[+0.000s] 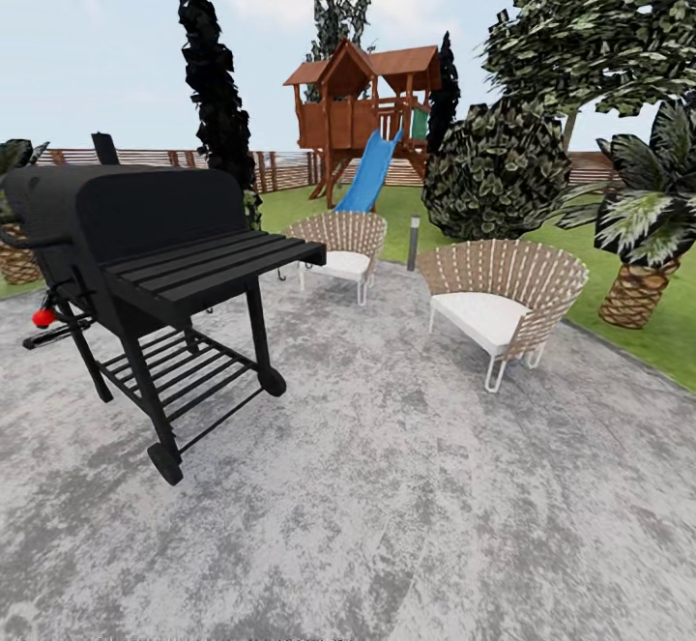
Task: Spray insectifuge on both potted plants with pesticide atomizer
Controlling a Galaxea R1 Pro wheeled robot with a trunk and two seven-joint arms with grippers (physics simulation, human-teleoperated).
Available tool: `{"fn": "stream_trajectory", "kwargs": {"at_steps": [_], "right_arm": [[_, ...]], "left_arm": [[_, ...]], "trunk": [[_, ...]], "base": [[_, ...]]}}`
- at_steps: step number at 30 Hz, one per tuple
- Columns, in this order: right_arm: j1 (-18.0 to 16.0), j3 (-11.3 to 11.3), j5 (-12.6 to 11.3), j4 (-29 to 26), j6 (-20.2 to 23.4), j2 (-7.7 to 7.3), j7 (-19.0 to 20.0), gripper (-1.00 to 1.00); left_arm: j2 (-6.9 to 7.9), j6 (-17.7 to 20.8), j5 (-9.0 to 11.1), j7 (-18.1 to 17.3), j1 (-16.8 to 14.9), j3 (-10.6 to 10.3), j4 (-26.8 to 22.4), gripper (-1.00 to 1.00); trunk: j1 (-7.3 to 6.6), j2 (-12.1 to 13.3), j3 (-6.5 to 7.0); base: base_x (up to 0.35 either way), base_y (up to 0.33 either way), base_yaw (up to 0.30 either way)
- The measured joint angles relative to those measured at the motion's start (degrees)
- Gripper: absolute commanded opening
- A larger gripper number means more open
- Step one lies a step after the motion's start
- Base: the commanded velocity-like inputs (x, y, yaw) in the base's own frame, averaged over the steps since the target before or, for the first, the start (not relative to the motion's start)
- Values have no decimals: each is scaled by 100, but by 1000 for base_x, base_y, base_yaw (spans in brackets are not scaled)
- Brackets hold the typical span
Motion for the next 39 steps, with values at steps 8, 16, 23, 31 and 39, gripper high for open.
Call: {"fn": "stream_trajectory", "kwargs": {"at_steps": [8, 16, 23, 31, 39], "right_arm": [[0, 0, 0, 0, 1, 0, 1, 100], [0, 0, 0, 0, 1, 0, 1, 100], [0, 0, 3, 0, 1, 0, 1, 100], [0, 0, 7, 0, 0, 0, 3, 100], [0, 0, 8, 0, 0, 0, 1, 100]], "left_arm": [[0, 0, 0, 2, 4, -5, 3, 100], [0, 0, 0, 2, 2, -7, -1, 100], [0, 0, -7, 1, 1, -7, -1, 100], [0, 0, -15, 2, 2, -7, 3, 100], [0, 0, -16, 2, 3, -7, -1, 100]], "trunk": [[176, -321, -175], [351, -642, -351], [505, -923, -504], [681, -1244, -680], [857, -1565, -855]], "base": [[0, 0, 260], [0, 0, 260], [0, 0, 260], [0, 0, 260], [0, 0, 260]]}}
